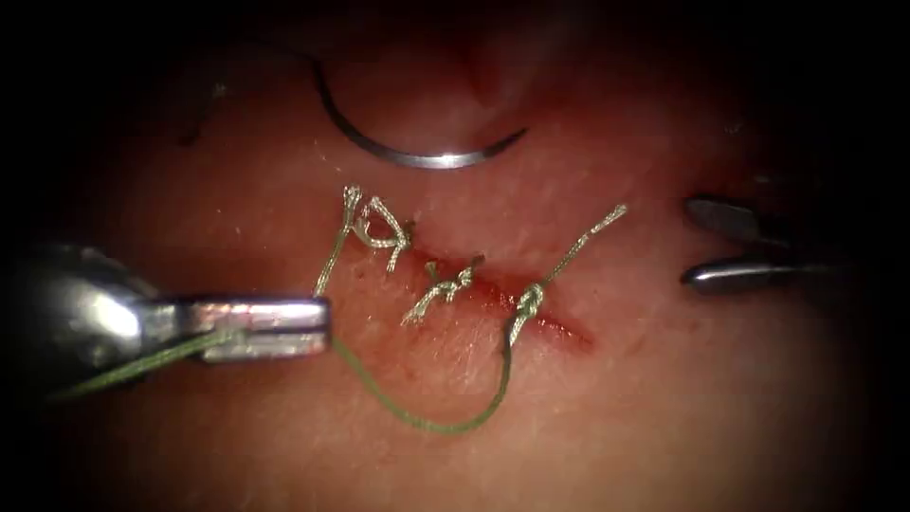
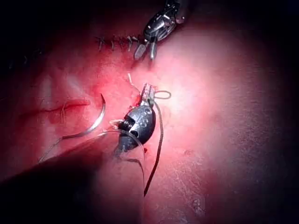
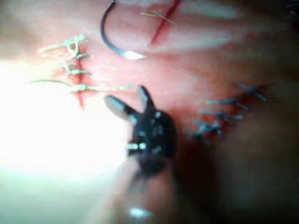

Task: Wound Closure

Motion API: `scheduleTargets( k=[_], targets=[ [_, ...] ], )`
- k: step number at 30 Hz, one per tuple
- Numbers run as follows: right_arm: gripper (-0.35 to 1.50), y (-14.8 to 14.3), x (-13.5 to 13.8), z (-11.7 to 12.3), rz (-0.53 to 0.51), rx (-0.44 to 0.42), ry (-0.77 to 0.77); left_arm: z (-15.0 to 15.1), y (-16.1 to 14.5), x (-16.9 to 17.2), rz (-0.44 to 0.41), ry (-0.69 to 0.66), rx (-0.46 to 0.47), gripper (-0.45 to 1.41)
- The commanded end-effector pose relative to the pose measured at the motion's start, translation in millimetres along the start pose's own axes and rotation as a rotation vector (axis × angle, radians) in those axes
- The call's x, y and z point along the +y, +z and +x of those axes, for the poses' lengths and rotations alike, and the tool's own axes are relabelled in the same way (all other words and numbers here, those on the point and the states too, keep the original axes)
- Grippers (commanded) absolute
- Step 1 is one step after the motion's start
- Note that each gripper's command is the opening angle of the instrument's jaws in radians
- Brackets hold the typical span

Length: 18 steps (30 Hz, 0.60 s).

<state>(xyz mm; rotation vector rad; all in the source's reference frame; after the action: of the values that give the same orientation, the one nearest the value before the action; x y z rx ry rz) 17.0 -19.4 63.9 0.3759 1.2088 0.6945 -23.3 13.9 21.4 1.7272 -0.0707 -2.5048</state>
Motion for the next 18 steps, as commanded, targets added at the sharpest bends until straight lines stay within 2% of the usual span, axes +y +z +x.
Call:
scheduleTargets(
  k=[1,3,7,12,18],
  targets=[
    [0.61,3.1,-2.0,0.2,0.003,-0.012,-0.039,-0.1,1.1,-0.4,-0.003,0.001,0.006,-0.45],
    [0.56,5.2,-3.4,0.5,-0.005,-0.022,-0.075,0.3,2.0,-1.0,-0.014,-0.005,0.023,-0.45],
    [0.42,8.0,-4.3,0.8,-0.013,-0.019,-0.115,0.7,4.5,-1.9,-0.027,-0.004,0.046,-0.45],
    [0.22,8.9,-4.2,1.0,-0.014,-0.018,-0.131,0.5,6.3,-2.6,-0.033,-0.004,0.063,-0.45],
    [0.22,10.2,-5.4,0.5,-0.02,-0.017,-0.137,-0.3,8.2,-4.1,-0.036,-0.005,0.068,-0.45]
  ],
)
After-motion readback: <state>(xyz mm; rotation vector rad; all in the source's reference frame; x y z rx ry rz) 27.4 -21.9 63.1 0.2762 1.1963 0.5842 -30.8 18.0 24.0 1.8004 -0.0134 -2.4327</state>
